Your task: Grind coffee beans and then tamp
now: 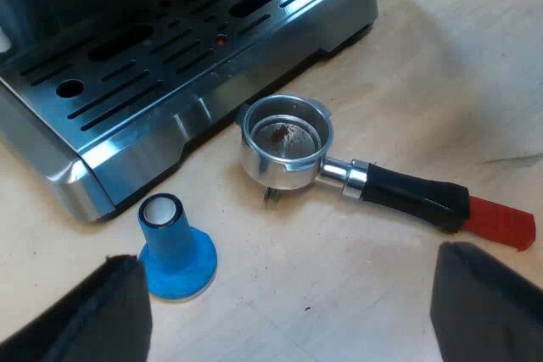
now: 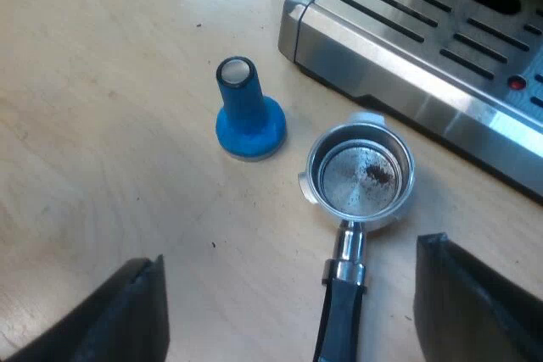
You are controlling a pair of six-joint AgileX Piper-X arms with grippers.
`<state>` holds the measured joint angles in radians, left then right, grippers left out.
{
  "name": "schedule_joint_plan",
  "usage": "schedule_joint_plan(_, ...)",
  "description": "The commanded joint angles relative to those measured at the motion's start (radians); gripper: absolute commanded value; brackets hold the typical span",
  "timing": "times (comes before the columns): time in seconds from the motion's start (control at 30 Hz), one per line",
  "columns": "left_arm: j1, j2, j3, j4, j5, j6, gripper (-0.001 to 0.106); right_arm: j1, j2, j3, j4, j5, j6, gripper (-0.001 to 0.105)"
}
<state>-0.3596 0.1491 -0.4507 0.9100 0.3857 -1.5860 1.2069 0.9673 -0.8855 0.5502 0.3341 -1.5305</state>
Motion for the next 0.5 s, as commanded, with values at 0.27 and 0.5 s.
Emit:
schedule_joint_plan(0.27, -0.004, -0.004, -0.005, -0.022, -0.077, -0.011, 0.070, -0.003, -0.003, -0.008, -0.040, -0.002, -0.018, 0.063)
schedule_joint_plan(0.5, -0.004, 0.021, 0.014, -0.071, -0.077, -0.011, 0.070, -0.003, -0.003, -0.008, -0.073, -0.002, -0.018, 0.063)
